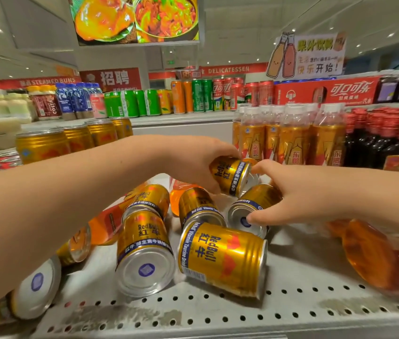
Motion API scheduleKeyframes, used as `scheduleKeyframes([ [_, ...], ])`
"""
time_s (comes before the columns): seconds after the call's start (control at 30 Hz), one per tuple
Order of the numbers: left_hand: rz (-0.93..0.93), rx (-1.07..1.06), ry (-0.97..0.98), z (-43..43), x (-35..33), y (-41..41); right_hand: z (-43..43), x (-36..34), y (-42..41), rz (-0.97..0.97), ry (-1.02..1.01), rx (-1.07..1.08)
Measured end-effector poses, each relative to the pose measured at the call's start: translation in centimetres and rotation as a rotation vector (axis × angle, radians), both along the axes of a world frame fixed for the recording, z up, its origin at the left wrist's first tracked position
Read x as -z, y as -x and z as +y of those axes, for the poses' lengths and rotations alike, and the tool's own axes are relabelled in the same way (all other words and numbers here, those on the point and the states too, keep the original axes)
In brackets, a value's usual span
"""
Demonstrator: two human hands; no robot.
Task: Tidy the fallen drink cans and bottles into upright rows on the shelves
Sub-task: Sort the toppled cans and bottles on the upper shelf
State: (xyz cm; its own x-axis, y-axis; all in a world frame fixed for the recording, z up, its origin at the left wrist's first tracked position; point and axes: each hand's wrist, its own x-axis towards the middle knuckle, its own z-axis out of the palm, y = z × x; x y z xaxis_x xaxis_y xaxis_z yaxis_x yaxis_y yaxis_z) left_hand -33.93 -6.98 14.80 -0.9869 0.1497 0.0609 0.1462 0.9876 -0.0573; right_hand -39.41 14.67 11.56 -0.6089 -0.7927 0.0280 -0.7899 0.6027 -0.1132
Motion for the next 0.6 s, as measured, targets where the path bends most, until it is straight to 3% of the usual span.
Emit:
scheduleKeyframes([
  [0.17, -0.089, 0.035, 0.036, 1.6, 0.6, 1.0, 0.8, -0.3, -0.5, 0.063, -0.018, 0.067],
  [0.47, -0.220, -0.025, -0.015, 2.6, 2.2, 1.4, 1.7, -0.1, 0.0, -0.003, 0.028, -0.018],
  [0.6, -0.297, -0.104, -0.124, 2.0, 2.0, 0.6, 1.7, 0.1, 0.0, -0.019, 0.028, -0.044],
])
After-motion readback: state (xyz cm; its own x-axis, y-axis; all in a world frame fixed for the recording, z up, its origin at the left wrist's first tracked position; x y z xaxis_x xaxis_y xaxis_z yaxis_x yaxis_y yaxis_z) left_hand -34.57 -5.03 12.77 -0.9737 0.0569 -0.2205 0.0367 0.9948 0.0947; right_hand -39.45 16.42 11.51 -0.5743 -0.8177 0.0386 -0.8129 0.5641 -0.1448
